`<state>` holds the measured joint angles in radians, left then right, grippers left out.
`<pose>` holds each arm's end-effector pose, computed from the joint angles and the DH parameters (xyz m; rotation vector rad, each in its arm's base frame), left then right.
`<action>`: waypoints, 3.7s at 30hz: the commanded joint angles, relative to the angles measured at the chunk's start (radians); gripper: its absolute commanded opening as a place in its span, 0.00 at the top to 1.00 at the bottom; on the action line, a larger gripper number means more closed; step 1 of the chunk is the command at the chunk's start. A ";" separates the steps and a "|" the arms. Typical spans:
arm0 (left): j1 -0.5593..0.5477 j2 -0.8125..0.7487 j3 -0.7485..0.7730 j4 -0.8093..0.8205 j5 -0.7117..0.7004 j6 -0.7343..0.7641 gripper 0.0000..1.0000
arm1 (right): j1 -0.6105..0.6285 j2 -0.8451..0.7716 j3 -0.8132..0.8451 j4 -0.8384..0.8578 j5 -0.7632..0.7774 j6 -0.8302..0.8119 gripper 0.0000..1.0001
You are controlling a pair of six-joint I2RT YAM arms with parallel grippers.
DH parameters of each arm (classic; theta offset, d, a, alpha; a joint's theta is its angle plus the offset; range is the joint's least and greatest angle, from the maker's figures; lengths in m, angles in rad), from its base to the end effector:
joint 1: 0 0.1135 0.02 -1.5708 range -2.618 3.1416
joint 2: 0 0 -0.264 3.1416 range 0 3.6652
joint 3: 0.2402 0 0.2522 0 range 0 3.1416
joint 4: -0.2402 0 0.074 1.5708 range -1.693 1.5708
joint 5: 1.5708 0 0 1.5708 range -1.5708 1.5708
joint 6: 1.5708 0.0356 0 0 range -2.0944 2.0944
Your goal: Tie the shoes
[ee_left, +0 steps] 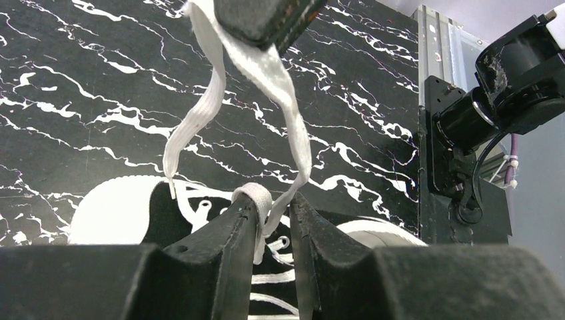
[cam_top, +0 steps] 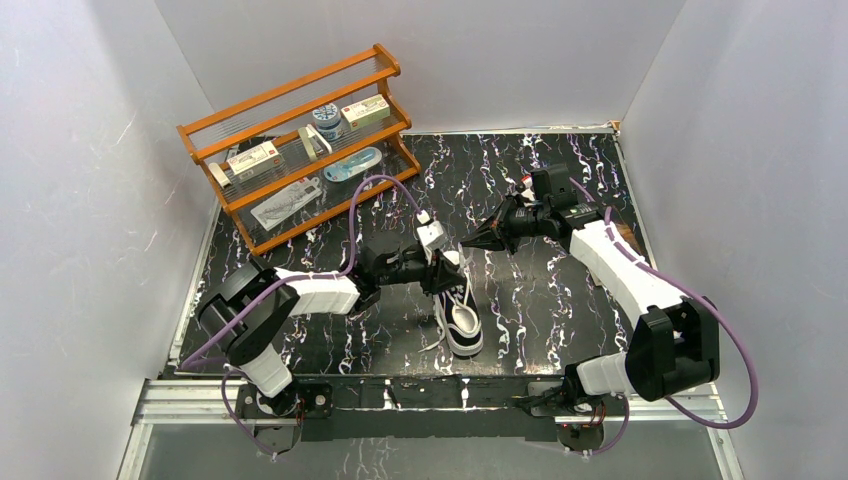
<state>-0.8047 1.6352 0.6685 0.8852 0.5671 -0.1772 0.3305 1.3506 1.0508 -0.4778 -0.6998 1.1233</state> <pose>0.2145 -0.2505 0.2010 0.9729 1.4976 -1.1927 0.2633 0.1146 0.2851 0.6426 2.5726 1.4443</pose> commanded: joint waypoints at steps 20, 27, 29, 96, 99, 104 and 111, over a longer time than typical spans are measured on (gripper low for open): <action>-0.003 -0.078 -0.025 0.046 0.035 -0.020 1.00 | 0.132 0.314 0.335 0.022 -0.002 -0.518 1.00; -0.003 -0.118 -0.049 0.044 0.025 -0.016 1.00 | 0.299 0.473 0.407 -0.040 -0.101 -0.517 1.00; -0.004 -0.121 -0.051 0.044 0.032 -0.011 1.00 | 0.298 0.450 0.358 0.019 -0.146 -0.489 0.98; 0.079 -0.007 -0.014 -0.050 0.106 -0.214 1.00 | 0.893 0.217 -0.035 -0.132 0.529 -2.035 0.46; 0.079 -0.011 -0.014 -0.060 0.098 -0.206 1.00 | 0.894 0.206 -0.084 -0.087 0.523 -2.043 0.40; 0.078 -0.005 -0.010 -0.060 0.091 -0.210 1.00 | 0.894 0.237 -0.090 -0.064 0.529 -2.051 0.39; 0.079 -0.002 -0.004 -0.058 0.096 -0.215 1.00 | 0.894 0.320 -0.076 -0.022 0.552 -2.049 0.48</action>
<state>-0.7292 1.6501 0.6373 0.8207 0.6510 -0.4034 1.2198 1.6318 0.9604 -0.5579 -0.1585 -0.9024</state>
